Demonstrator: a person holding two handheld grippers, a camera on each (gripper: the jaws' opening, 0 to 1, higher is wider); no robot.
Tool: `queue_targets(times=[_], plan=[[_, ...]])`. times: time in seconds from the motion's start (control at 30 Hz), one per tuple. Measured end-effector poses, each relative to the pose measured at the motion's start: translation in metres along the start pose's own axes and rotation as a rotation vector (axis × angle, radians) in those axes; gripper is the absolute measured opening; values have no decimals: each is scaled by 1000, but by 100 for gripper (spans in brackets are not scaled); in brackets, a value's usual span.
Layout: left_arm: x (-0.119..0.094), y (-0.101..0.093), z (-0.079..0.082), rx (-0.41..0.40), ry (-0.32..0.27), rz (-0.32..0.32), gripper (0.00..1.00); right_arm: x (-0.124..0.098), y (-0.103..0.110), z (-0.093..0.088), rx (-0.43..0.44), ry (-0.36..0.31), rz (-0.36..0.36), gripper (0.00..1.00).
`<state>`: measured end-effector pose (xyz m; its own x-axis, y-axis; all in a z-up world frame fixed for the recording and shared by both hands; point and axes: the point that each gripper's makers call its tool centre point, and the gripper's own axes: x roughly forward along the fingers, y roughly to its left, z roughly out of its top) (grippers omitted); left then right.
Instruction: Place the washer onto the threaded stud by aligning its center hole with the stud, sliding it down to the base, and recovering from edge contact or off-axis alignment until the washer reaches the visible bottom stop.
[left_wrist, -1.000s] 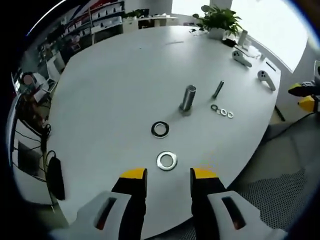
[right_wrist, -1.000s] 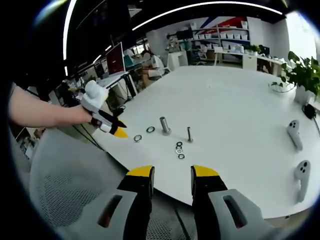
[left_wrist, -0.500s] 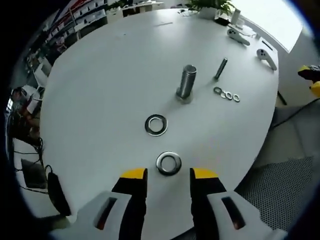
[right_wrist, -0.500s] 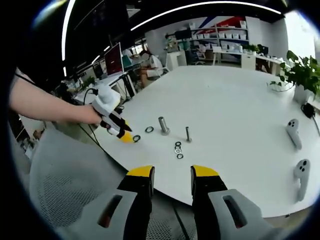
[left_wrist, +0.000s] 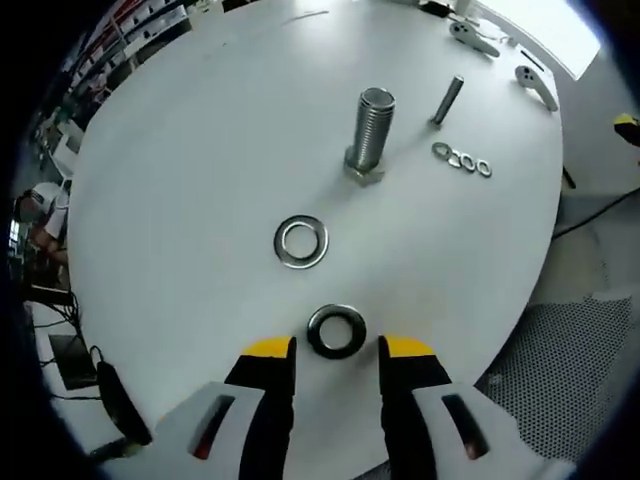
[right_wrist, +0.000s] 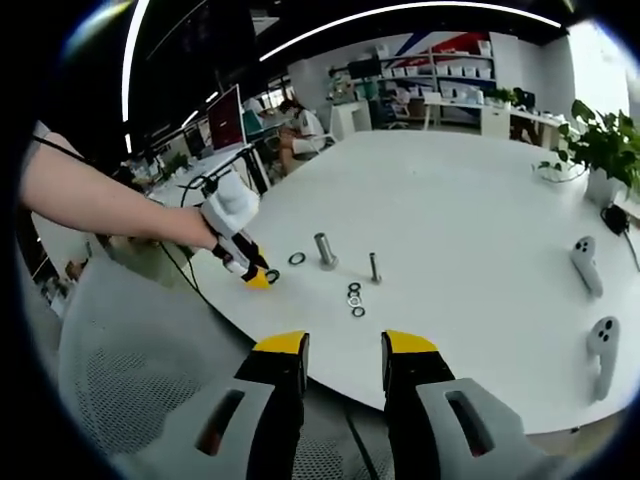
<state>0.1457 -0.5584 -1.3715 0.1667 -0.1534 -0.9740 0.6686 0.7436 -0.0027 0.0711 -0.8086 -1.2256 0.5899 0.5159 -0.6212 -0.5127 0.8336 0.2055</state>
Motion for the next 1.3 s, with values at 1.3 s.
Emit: queue_targets(times=[1.3], plan=[[3,-4,3,129,170,-11,24,-1,-3,0,9,-5,-13,31]])
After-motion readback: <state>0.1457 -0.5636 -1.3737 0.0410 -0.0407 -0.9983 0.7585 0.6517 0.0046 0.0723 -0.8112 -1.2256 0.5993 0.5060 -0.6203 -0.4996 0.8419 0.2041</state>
